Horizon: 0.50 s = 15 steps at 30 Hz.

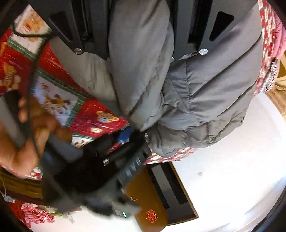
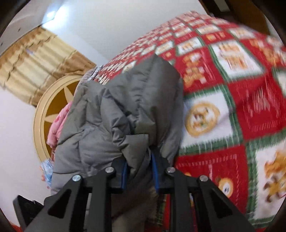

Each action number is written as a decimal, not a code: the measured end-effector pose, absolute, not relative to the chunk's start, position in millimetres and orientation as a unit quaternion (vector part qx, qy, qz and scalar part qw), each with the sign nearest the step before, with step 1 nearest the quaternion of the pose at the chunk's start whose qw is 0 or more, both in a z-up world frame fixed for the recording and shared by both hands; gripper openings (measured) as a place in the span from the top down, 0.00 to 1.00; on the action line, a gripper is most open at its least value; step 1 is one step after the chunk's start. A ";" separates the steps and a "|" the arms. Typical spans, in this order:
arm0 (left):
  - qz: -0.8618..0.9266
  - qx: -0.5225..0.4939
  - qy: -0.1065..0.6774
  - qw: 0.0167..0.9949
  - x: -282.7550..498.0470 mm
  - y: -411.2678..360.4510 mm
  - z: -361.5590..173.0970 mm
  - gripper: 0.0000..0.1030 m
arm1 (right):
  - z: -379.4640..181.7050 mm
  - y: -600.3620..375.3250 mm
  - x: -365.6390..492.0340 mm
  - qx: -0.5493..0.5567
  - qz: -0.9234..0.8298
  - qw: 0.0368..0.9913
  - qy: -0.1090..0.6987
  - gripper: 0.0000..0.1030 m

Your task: Fold large clothes

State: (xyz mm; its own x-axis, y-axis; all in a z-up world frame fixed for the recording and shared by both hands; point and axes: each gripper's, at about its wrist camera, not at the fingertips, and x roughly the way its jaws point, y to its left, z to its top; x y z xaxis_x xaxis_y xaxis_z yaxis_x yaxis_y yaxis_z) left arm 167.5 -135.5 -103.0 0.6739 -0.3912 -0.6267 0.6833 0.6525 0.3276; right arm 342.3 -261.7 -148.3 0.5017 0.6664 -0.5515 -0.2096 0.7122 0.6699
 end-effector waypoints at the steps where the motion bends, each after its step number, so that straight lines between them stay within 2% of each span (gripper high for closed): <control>1: -0.318 0.274 0.270 0.867 165.5 -130.7 -98.4 0.76 | -150.6 -262.1 340.3 0.274 0.267 0.822 0.422 0.79; 7: -0.401 0.213 0.311 0.835 147.2 -78.6 -53.6 0.71 | -158.2 -265.0 332.9 0.287 0.273 0.820 0.413 0.79; 13: -0.452 0.046 0.397 0.798 179.0 -38.8 -30.0 0.71 | -158.2 -256.7 326.6 0.262 0.280 0.829 0.407 0.79; 15: -0.443 0.042 0.404 0.799 183.4 -45.5 -30.1 0.71 | -163.4 -262.0 328.3 0.283 0.283 0.822 0.406 0.79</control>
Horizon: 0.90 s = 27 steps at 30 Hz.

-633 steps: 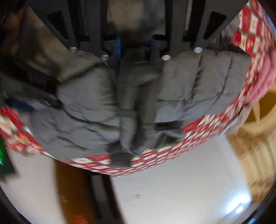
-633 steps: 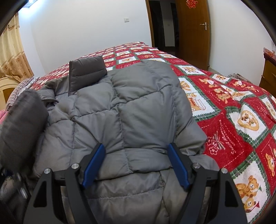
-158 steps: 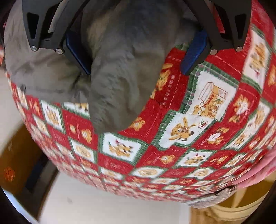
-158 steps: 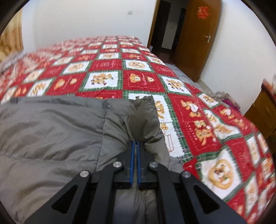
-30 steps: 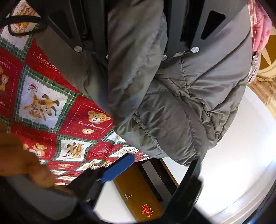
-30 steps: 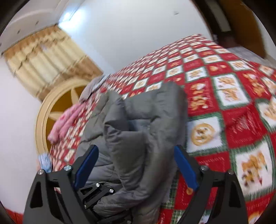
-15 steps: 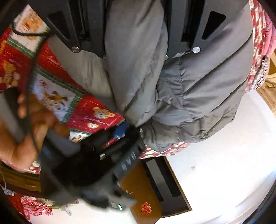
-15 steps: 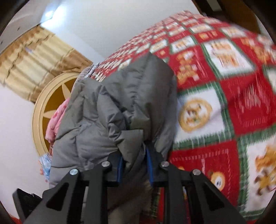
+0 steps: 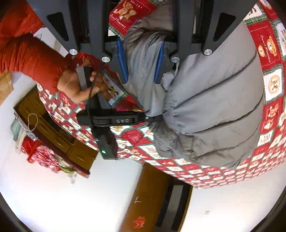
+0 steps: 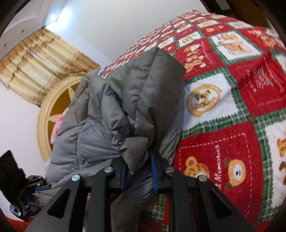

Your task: Fold large clothes

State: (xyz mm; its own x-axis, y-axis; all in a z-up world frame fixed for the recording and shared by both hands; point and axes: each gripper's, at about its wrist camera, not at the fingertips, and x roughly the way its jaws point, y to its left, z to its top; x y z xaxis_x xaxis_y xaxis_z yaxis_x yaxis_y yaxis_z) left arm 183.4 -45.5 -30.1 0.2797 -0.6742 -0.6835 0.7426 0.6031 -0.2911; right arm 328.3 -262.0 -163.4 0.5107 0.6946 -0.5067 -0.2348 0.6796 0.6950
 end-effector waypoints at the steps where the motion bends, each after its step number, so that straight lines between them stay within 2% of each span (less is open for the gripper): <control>1: -0.441 0.049 0.396 0.804 179.9 -49.3 -29.8 0.69 | -165.7 -264.5 329.1 0.291 0.283 0.819 0.405 0.79; 3: -0.448 0.062 0.377 0.808 170.5 -60.7 -28.2 0.54 | -168.4 -269.0 330.7 0.302 0.285 0.814 0.406 0.79; 4: -0.457 0.069 0.367 0.807 163.0 -66.5 -28.8 0.39 | -169.1 -270.9 331.3 0.305 0.285 0.812 0.407 0.79; 5: -0.471 0.082 0.349 0.806 149.8 -73.6 -28.6 0.31 | -169.3 -272.6 332.7 0.307 0.286 0.810 0.409 0.79; 11: -0.484 0.213 0.227 0.817 86.6 -88.6 -21.4 0.29 | -167.5 -277.0 336.7 0.295 0.286 0.811 0.416 0.80; 16: -0.471 0.141 0.220 0.842 121.4 -34.6 13.3 0.27 | -142.1 -271.4 342.9 0.190 0.235 0.859 0.413 0.78; 17: -0.440 0.104 0.223 0.864 145.5 -18.8 21.5 0.20 | -140.0 -272.4 345.2 0.180 0.227 0.864 0.412 0.78; 19: -0.357 0.043 0.252 0.898 195.5 -3.3 25.5 0.14 | -143.3 -273.8 349.0 0.186 0.232 0.861 0.413 0.77; 24: -0.217 -0.028 0.345 0.913 299.6 -16.9 3.7 0.14 | -149.9 -276.4 341.6 0.204 0.222 0.864 0.402 0.77; 27: -0.192 -0.051 0.404 0.893 334.5 -35.7 -19.4 0.14 | -149.9 -272.4 328.8 0.217 0.206 0.866 0.401 0.77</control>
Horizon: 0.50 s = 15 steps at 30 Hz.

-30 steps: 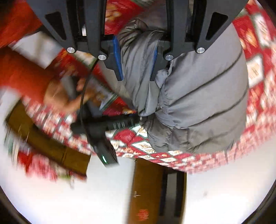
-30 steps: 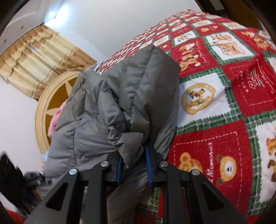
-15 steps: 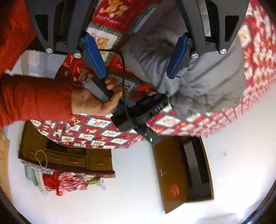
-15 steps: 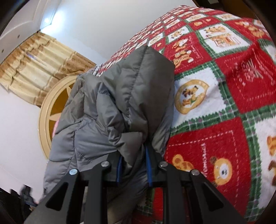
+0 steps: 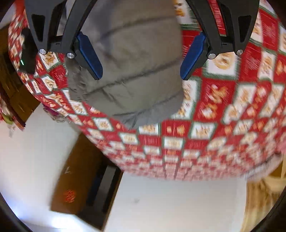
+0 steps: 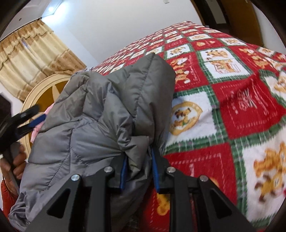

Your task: Fold large clothes

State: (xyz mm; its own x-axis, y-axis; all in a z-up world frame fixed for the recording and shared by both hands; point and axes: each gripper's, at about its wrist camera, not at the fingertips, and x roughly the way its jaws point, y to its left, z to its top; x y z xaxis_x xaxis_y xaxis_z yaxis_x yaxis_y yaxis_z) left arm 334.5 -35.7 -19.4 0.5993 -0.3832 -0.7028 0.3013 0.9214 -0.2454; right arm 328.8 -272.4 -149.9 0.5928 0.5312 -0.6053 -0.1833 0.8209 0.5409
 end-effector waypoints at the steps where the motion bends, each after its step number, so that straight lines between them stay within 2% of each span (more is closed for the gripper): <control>1: -0.189 -0.047 0.415 0.889 339.8 -41.1 -26.4 0.14 | -149.9 -269.1 324.3 0.222 0.201 0.866 0.400 0.77; 6: -0.163 0.047 0.403 0.899 339.2 -56.5 -51.8 0.13 | -151.8 -252.3 298.6 0.212 0.199 0.882 0.370 0.75; 11: -0.155 0.001 0.414 0.897 353.0 -34.8 -92.9 0.03 | -163.3 -266.1 307.6 0.250 0.229 0.869 0.360 0.76; 15: -0.164 -0.028 0.427 0.889 358.4 -28.4 -102.2 0.01 | -156.9 -264.9 314.0 0.243 0.250 0.861 0.371 0.73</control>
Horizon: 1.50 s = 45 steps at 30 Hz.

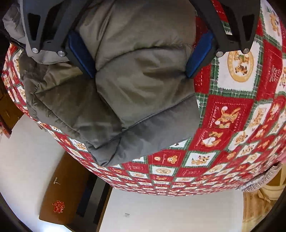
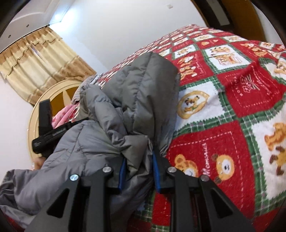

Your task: Fold large clothes

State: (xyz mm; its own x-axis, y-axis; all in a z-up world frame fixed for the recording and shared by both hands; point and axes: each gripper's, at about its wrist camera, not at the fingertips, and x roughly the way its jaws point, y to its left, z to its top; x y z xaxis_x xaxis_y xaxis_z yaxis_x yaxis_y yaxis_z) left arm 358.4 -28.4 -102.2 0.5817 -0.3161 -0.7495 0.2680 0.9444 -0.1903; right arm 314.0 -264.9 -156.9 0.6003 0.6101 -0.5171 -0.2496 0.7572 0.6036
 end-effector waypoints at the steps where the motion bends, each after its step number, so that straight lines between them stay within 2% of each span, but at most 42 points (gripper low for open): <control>1: -0.166 -0.022 0.424 0.890 356.0 -29.4 -100.1 0.01 | -153.0 -271.0 315.5 0.250 0.249 0.854 0.381 0.69; 3: -0.166 -0.011 0.421 0.892 352.7 -31.1 -94.9 0.01 | -141.1 -280.4 314.4 0.250 0.226 0.856 0.392 0.49; 8: -0.166 0.021 0.393 0.904 339.8 -33.6 -68.1 0.02 | -65.3 -292.2 307.0 0.199 0.189 0.901 0.336 0.49; 13: -0.162 0.027 0.353 0.921 340.2 -25.8 -27.6 0.02 | -12.1 -241.3 340.2 0.122 0.213 0.909 0.336 0.49; 16: -0.123 0.037 0.348 0.929 363.8 -24.7 -16.0 0.02 | -28.6 -199.3 378.1 0.075 0.172 0.905 0.382 0.55; 18: -0.104 0.038 0.363 0.925 382.6 -27.3 -20.4 0.02 | -49.3 -191.4 394.0 0.062 0.138 0.904 0.401 0.67; 24: -0.084 0.068 0.406 0.907 421.9 -48.4 -65.2 0.02 | -108.4 -198.3 410.9 0.032 0.080 0.905 0.418 0.68; 34: -0.149 -0.059 0.463 0.872 452.9 -35.1 -126.4 0.01 | -137.0 -222.3 405.8 0.123 0.107 0.910 0.381 0.71; 40: -0.132 -0.013 0.467 0.874 454.6 -49.4 -124.0 0.01 | -135.8 -220.5 408.7 0.127 0.108 0.910 0.381 0.71; 44: -0.131 0.024 0.457 0.880 423.6 -40.9 -91.1 0.01 | -108.2 -228.3 380.3 0.113 0.117 0.910 0.381 0.71; 45: -0.139 0.035 0.440 0.886 409.4 -37.9 -78.8 0.01 | -98.8 -230.7 367.5 0.111 0.124 0.915 0.367 0.66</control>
State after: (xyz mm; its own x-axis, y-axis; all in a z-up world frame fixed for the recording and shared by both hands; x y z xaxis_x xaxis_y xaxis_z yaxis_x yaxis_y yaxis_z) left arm 409.4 -37.9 -78.8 0.5739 -0.2151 -0.7902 0.2767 0.9591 -0.0601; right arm 367.5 -230.7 -98.8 0.6993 0.3083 -0.6450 -0.1445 0.9446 0.2948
